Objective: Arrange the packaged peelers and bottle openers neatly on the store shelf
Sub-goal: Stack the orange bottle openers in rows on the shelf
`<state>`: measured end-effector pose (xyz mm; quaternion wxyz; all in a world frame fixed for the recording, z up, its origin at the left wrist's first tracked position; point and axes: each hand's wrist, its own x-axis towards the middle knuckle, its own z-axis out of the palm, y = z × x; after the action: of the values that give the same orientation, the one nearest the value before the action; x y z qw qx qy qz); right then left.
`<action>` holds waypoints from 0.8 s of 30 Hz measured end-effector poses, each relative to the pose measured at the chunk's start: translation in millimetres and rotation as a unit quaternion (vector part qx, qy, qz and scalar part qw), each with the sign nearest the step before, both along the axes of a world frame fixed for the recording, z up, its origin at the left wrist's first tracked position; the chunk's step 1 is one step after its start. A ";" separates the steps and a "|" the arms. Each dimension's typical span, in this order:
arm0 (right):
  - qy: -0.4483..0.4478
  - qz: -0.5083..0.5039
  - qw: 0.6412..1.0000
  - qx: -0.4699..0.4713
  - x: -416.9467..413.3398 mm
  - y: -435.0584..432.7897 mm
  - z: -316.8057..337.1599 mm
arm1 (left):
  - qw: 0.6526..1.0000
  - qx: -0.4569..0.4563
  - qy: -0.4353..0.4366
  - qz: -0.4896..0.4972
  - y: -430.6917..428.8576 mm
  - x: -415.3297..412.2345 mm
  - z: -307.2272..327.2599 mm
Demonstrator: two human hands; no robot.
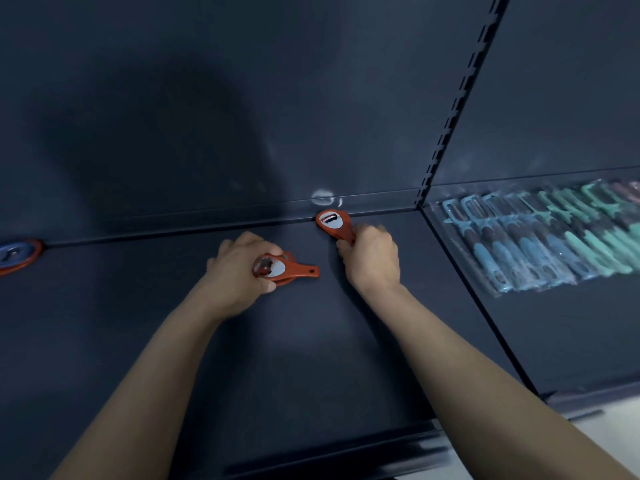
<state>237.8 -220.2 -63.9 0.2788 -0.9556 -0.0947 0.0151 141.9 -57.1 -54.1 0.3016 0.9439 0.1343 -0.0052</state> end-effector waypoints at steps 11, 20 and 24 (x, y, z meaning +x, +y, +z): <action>-0.048 -0.031 0.997 -0.045 -14.2 -2.5 -5.6 | 1.000 -0.009 -0.006 -0.005 5.6 0.5 -3.2; -0.062 -0.062 0.996 -0.014 -23.0 -0.4 -4.1 | 0.998 -0.013 -0.039 -0.043 11.3 -0.3 -1.7; -0.069 -0.080 0.994 0.006 -26.7 -0.7 -5.2 | 0.998 -0.018 -0.039 -0.054 15.9 -1.8 -2.4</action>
<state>211.1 -220.8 -69.0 0.2780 -0.9571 -0.0372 -0.0733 140.1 -41.2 -56.5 0.3226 0.9438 0.0712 0.0128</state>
